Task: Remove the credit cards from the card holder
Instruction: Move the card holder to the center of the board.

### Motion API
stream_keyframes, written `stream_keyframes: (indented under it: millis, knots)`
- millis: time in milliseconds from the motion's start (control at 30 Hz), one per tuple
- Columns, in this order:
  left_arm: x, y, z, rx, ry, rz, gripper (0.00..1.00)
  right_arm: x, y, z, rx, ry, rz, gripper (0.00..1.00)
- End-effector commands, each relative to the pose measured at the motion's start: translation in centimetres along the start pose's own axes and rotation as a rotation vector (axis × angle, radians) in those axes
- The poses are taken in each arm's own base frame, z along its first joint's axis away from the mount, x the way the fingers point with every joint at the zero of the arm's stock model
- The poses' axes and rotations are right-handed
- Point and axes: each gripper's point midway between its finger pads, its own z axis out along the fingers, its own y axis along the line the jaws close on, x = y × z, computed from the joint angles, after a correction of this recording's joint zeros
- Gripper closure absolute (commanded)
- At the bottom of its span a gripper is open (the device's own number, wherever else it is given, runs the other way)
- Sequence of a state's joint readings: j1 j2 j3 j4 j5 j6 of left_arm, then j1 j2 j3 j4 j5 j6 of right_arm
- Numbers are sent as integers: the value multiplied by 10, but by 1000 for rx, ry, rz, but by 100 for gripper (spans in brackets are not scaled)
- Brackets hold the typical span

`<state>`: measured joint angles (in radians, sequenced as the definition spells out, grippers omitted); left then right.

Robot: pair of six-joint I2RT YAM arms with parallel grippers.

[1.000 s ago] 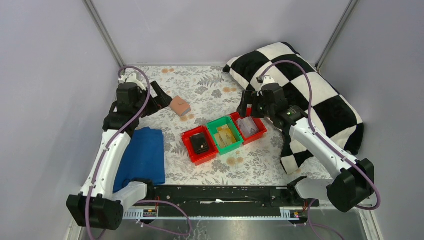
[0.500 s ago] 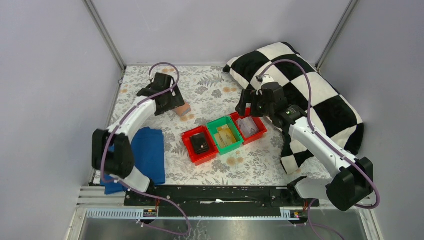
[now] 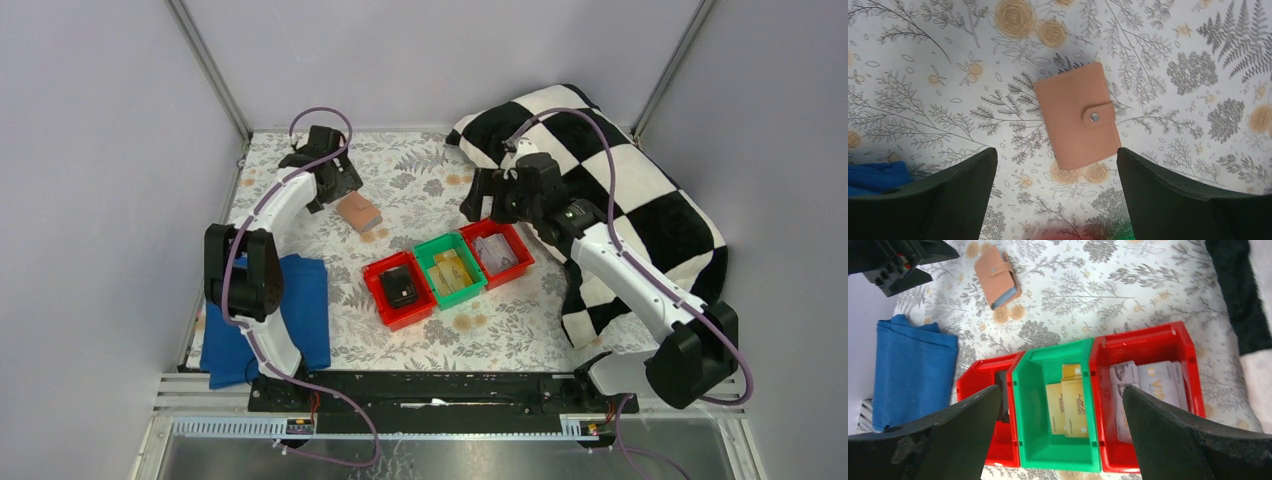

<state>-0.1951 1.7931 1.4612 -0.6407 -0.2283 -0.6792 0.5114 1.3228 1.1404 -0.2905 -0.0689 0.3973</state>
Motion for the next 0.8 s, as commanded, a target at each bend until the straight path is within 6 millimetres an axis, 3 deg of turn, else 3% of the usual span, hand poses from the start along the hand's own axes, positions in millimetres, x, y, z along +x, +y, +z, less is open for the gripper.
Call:
stream_keyframes:
  millis: [0, 233, 433, 767]
  knots:
    - [-14, -2, 4, 2, -17, -49, 8, -25, 36, 5, -104, -50, -14, 0]
    - [-8, -3, 19, -15, 16, -56, 8, -21, 47, 13, -139, -38, -9, 0]
    - [2, -10, 41, -39, 72, -104, 1, -17, 47, 14, -138, -32, -5, 0]
    - [39, -8, 81, -163, 187, -116, 1, -9, 42, 12, -123, -21, 3, 0]
